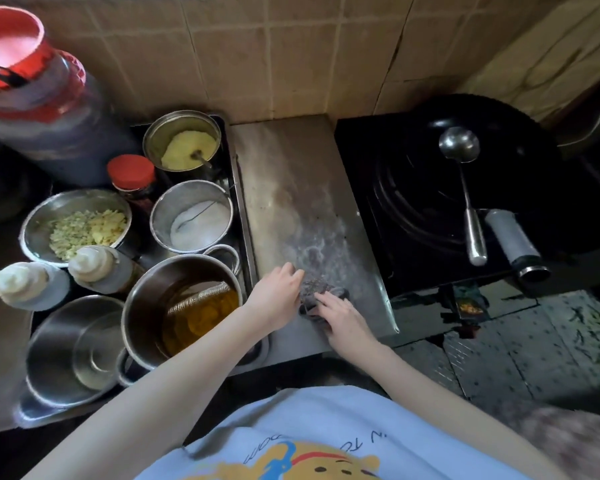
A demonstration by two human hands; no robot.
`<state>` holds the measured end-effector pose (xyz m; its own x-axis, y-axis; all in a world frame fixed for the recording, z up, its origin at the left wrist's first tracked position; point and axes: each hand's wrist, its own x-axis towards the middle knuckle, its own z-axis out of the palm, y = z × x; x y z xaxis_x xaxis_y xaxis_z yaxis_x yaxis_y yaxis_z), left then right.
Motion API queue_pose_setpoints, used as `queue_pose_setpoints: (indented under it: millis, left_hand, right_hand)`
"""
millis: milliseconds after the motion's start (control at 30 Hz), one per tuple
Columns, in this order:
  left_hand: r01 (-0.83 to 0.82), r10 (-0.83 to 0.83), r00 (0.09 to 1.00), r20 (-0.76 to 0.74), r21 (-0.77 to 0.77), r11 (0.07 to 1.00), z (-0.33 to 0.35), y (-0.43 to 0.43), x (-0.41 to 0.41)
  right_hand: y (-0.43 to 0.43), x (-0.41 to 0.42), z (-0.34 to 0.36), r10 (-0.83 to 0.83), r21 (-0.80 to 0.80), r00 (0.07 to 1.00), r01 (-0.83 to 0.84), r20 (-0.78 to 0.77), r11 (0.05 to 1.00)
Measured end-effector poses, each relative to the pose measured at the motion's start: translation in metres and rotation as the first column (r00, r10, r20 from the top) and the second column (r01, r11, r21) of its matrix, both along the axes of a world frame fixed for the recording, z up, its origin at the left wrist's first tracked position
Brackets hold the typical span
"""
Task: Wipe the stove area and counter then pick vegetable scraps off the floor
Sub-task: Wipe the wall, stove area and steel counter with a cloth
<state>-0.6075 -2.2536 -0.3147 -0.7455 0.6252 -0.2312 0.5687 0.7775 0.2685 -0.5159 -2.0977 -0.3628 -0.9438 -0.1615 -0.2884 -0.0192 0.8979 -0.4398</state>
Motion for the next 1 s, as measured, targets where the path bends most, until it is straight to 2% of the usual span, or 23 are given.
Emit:
queue_pose_setpoints:
  millis: [200, 367, 600, 800, 1000]
  left_hand:
    - [0.012, -0.012, 1.0, 0.019, 0.009, 1.0, 0.001, -0.002, 0.002]
    - [-0.007, 0.006, 0.999, 0.04, 0.016, 1.0, 0.001, -0.005, 0.005]
    - [-0.021, 0.02, 0.999, 0.043, 0.035, 0.999, 0.0, -0.009, 0.009]
    - [-0.046, 0.044, 0.998, 0.05, 0.03, 0.999, 0.001, -0.006, 0.015]
    - [-0.043, 0.043, 0.998, 0.037, -0.003, 0.999, 0.006, 0.004, 0.024]
  right_hand:
    - [0.004, 0.013, 0.003, -0.043, 0.013, 0.999, 0.043, -0.004, 0.999]
    - [0.012, 0.013, 0.007, -0.029, 0.098, 0.999, 0.032, -0.041, 0.995]
    - [0.044, 0.019, 0.016, -0.154, 0.053, 0.985, 0.158, -0.072, 0.986]
    - [0.018, 0.027, 0.014, -0.229, -0.042, 0.97, 0.227, -0.077, 0.973]
    - [0.007, 0.039, 0.01, -0.139, -0.016, 0.984, 0.138, -0.11, 0.99]
